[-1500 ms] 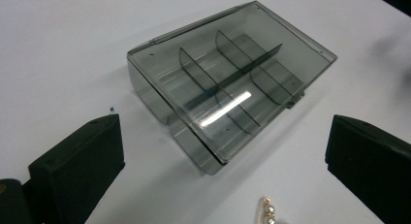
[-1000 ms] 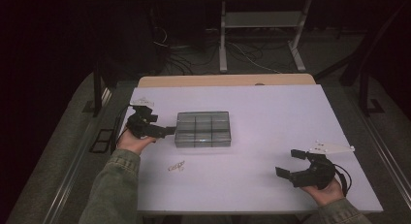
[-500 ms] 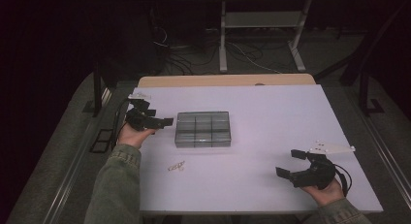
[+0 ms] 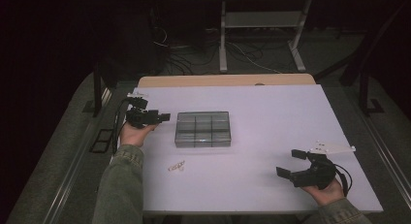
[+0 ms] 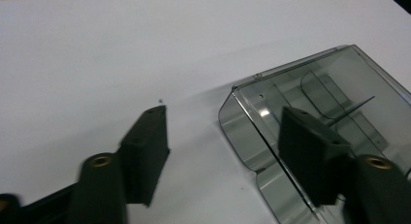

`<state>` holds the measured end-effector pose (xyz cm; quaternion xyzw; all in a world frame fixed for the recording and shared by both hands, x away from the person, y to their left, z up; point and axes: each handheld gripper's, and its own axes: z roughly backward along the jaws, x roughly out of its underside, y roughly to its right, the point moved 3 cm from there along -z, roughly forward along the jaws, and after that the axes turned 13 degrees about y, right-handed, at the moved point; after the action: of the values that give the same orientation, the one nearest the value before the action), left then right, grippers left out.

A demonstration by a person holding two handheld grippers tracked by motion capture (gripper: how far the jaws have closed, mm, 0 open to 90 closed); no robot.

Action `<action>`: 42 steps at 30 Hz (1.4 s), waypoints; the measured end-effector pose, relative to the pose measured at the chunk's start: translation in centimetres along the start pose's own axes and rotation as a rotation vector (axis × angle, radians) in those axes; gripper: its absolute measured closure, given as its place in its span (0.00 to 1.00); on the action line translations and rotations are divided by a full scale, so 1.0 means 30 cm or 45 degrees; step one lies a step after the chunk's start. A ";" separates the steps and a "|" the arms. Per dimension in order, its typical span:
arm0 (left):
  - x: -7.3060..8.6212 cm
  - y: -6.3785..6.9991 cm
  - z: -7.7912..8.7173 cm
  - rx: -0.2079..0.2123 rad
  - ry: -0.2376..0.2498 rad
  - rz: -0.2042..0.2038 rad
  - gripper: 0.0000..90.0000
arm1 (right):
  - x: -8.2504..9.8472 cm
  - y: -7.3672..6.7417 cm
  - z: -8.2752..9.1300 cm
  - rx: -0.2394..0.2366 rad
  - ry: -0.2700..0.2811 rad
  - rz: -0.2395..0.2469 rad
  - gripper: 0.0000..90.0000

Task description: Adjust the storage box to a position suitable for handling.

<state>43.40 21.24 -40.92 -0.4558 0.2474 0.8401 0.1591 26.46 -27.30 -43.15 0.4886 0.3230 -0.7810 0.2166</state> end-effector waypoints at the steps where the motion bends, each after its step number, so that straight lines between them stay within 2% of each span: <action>1: 0.001 -0.001 -0.003 -0.006 0.001 -0.001 0.41 | 0.000 0.000 0.000 0.000 0.000 0.000 0.00; 2: 0.001 -0.002 -0.005 -0.015 -0.003 -0.004 0.49 | 0.000 0.000 0.000 0.000 0.000 0.000 0.00; 3: 0.002 -0.003 -0.007 -0.030 -0.002 -0.003 0.49 | 0.000 0.000 0.000 0.000 0.000 0.000 0.00; 4: 0.002 -0.005 -0.009 -0.042 -0.004 0.004 0.63 | 0.000 0.000 0.000 0.000 -0.002 0.001 0.00; 5: 0.002 -0.007 -0.013 -0.050 0.009 0.015 0.70 | 0.001 0.000 -0.001 0.000 -0.003 0.003 0.00; 6: 0.002 -0.009 -0.016 -0.058 0.007 0.018 0.70 | 0.001 0.000 -0.001 0.000 -0.003 0.003 0.00; 10: 0.005 -0.014 -0.040 -0.082 -0.002 0.027 0.91 | 0.001 0.001 -0.002 -0.001 -0.002 0.009 0.00; 12: 0.011 -0.019 -0.055 -0.084 -0.018 0.028 0.97 | 0.001 0.000 -0.001 -0.001 -0.003 0.002 0.01; 17: 0.039 -0.023 -0.098 -0.072 -0.089 0.038 0.99 | 0.000 0.002 0.002 -0.002 -0.001 0.004 0.00; 20: 0.053 -0.016 -0.123 -0.052 -0.120 0.024 0.99 | 0.000 0.002 0.002 -0.003 -0.002 0.002 0.00; 23: 0.063 -0.001 -0.151 -0.030 -0.124 0.027 0.99 | 0.000 0.002 0.001 -0.003 -0.004 0.003 0.00; 26: 0.065 0.012 -0.182 -0.001 -0.115 0.055 0.99 | 0.000 0.003 0.001 -0.004 -0.002 0.001 0.00; 28: 0.066 0.016 -0.200 -0.028 -0.109 0.055 0.99 | 0.000 0.004 0.002 -0.004 0.000 0.002 0.00; 31: 0.071 0.005 -0.210 -0.016 -0.094 0.092 0.99 | -0.001 0.006 0.006 -0.003 0.012 -0.003 0.00; 37: 0.076 0.008 -0.217 -0.026 -0.092 0.074 0.99 | -0.002 0.011 0.007 -0.004 0.014 -0.010 0.00; 42: 0.086 0.036 -0.227 0.015 -0.115 0.041 0.99 | -0.002 0.009 0.006 -0.006 0.011 -0.008 0.00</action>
<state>46.18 16.64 -45.97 -0.4125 0.2522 0.8607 0.1593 26.54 -27.62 -43.13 0.4906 0.3273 -0.7788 0.2139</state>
